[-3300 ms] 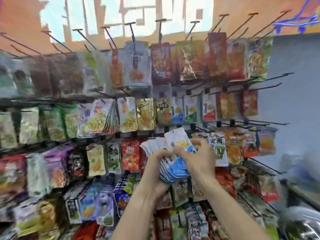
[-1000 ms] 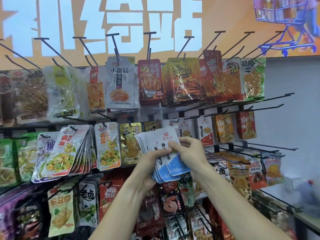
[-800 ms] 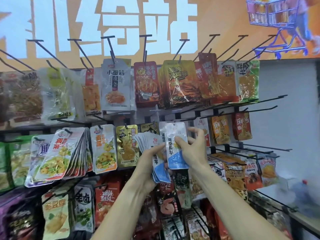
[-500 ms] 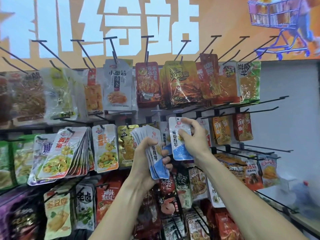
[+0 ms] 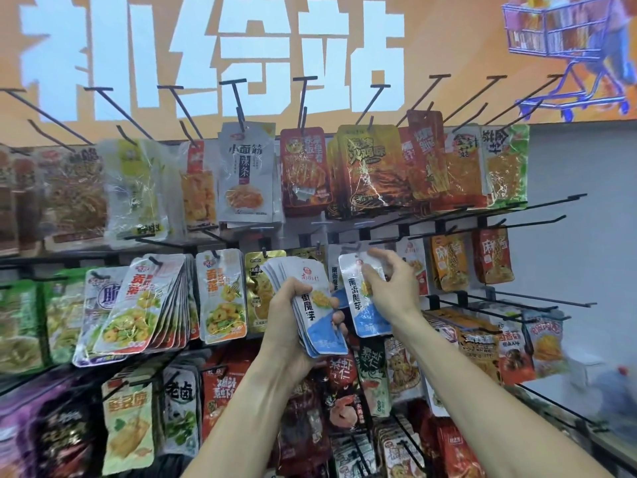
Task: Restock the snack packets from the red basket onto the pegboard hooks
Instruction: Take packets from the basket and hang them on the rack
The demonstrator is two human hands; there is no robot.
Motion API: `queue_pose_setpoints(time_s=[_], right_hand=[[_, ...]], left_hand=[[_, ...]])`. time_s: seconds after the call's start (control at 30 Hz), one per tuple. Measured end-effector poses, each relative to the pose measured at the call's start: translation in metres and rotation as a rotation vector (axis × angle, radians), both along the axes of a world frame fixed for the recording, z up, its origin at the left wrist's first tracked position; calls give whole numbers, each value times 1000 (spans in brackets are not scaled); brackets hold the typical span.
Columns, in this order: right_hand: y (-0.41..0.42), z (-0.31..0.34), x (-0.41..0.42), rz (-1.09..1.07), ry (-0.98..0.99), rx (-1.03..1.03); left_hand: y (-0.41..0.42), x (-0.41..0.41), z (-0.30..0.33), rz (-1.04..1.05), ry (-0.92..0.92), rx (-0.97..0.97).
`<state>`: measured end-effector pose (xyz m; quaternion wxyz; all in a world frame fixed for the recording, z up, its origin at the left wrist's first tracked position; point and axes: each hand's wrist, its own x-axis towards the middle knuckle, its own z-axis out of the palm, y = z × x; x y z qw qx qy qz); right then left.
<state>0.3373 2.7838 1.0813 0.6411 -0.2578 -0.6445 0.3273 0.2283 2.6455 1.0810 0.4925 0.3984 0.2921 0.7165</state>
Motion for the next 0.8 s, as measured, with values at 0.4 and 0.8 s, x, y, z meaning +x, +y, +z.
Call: queue_pose_setpoints(time_s=[0.4, 0.8], right_hand=[[-10, 6, -1, -23, 79, 63], [-12, 11, 11, -108, 4, 45]], left_hand=[[0, 0, 0, 53, -36, -67], [-5, -6, -2, -15, -114, -103]])
